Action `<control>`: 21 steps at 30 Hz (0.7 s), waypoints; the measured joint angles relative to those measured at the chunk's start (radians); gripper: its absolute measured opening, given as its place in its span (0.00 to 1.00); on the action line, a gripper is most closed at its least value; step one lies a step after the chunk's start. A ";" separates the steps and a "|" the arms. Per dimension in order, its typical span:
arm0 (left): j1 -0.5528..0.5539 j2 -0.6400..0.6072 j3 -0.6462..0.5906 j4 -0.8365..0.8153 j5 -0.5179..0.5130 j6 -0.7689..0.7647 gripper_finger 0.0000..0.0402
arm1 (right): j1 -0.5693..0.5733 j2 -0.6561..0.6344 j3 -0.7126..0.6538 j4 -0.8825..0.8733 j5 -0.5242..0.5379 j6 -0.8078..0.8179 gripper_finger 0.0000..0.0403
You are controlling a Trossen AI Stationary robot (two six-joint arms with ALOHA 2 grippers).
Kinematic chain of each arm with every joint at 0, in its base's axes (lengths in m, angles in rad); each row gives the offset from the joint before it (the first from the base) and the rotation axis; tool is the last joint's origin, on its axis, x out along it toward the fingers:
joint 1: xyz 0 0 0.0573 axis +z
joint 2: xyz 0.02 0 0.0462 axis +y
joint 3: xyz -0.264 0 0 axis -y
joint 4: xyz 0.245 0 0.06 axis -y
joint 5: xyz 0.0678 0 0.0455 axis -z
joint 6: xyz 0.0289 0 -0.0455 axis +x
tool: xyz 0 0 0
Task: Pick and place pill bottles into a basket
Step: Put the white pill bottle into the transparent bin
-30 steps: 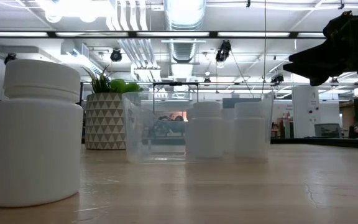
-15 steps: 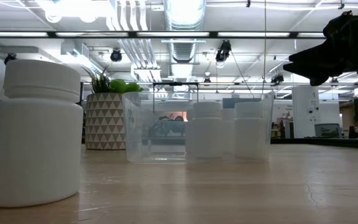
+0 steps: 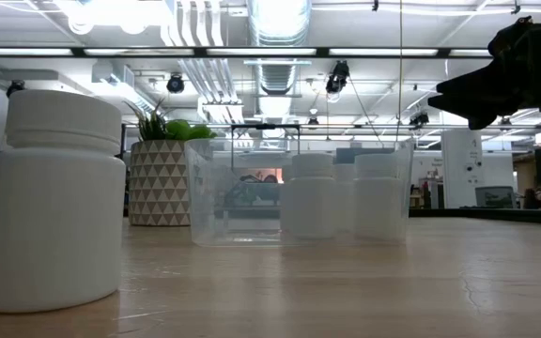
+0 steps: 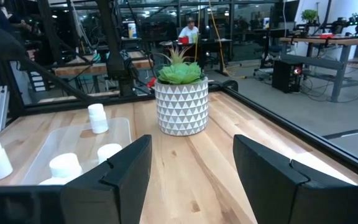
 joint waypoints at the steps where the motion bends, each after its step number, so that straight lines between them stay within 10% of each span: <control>1: 0.001 0.000 -0.018 -0.002 0.000 -0.011 0.79 | 0.000 0.000 0.000 0.000 0.000 0.000 0.53; 21: 0.001 0.000 -0.146 -0.006 -0.228 0.045 0.79 | 0.000 0.000 0.000 0.000 0.000 0.000 0.53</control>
